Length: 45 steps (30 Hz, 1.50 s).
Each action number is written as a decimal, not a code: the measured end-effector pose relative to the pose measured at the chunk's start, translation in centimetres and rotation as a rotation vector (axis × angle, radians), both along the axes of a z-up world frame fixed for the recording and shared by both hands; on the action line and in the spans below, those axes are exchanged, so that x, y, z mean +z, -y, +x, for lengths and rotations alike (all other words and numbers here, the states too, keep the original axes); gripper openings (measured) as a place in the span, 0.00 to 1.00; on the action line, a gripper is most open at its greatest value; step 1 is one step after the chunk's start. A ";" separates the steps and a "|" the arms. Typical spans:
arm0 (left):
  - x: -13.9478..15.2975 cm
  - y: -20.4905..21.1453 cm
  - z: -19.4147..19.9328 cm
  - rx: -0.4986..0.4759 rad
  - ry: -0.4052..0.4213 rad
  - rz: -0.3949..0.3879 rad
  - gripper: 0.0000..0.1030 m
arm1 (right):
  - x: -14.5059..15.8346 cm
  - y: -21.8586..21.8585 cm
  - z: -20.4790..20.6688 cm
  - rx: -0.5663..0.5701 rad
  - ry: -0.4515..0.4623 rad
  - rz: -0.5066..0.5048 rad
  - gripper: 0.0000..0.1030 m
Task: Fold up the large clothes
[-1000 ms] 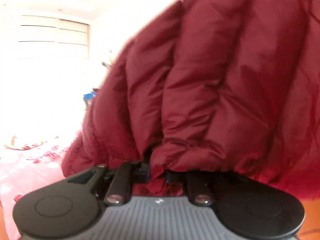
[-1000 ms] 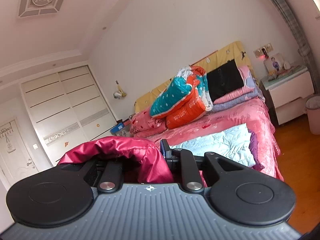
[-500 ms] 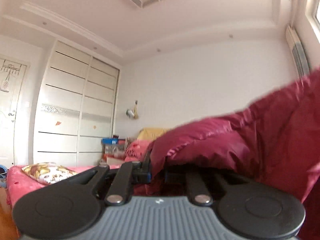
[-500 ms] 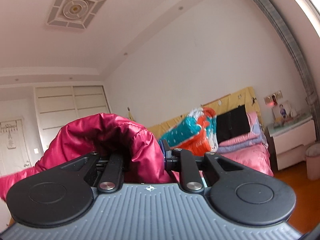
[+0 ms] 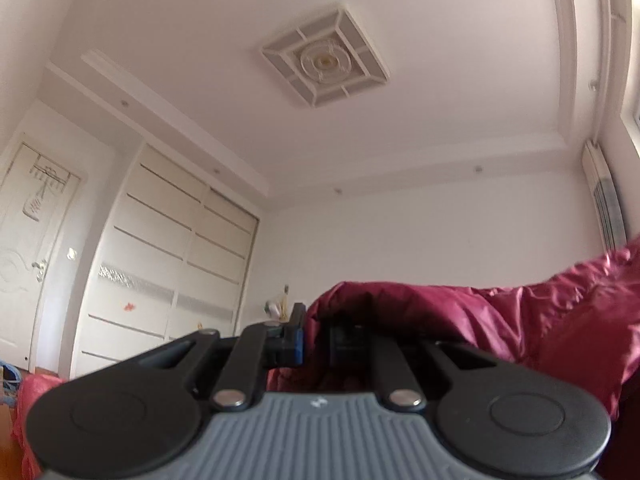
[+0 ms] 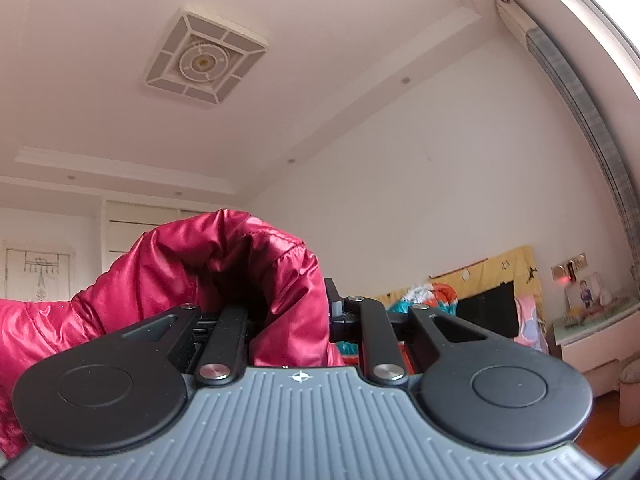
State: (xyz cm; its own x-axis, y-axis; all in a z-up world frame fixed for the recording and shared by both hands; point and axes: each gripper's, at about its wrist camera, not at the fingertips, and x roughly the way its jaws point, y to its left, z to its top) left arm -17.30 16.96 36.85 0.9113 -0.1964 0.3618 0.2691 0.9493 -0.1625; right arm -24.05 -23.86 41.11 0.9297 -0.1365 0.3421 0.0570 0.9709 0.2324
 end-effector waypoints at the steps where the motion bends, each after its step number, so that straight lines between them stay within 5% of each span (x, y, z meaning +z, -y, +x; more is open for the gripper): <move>1: 0.4 -0.3 0.0 0.007 0.010 -0.006 0.08 | 0.3 0.0 0.1 0.000 0.002 -0.004 0.20; 4: 0.8 0.1 -1.4 0.038 0.021 0.002 0.08 | 0.7 0.1 0.8 0.006 -0.004 -0.013 0.20; 8: 0.3 0.3 2.2 0.066 -0.065 0.066 0.08 | 0.4 0.5 3.4 0.007 -0.058 -0.023 0.20; 20: -11.2 2.7 22.7 0.155 -0.450 0.215 0.08 | -9.0 1.6 23.2 -0.031 -0.433 0.011 0.20; 26: -16.8 2.1 26.0 0.188 -0.585 0.211 0.09 | -13.7 -0.2 32.7 -0.022 -0.580 -0.002 0.20; 32: -21.6 2.5 26.7 0.210 -0.631 0.228 0.20 | -19.4 -1.7 40.2 -0.045 -0.683 -0.038 0.23; 38: -24.8 1.0 29.3 0.211 -0.699 0.192 0.58 | -24.2 -1.8 45.4 -0.079 -0.791 -0.052 0.27; 41: -24.8 0.3 29.9 0.198 -0.713 0.188 0.64 | -26.2 -1.9 47.6 -0.108 -0.828 -0.057 0.39; 43: -24.7 0.1 29.8 0.206 -0.698 0.213 0.70 | -26.8 -1.9 48.6 -0.135 -0.847 -0.064 0.73; 45: -24.2 0.0 29.3 0.215 -0.672 0.237 0.75 | -27.7 -1.8 49.1 -0.157 -0.863 -0.076 0.91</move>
State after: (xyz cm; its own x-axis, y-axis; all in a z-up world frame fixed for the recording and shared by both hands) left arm 11.95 16.92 12.64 0.9485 0.0073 -0.3167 -0.0113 0.9999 -0.0108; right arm 25.07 -22.03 13.42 0.8404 -0.2897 -0.4581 0.3167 0.9483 -0.0187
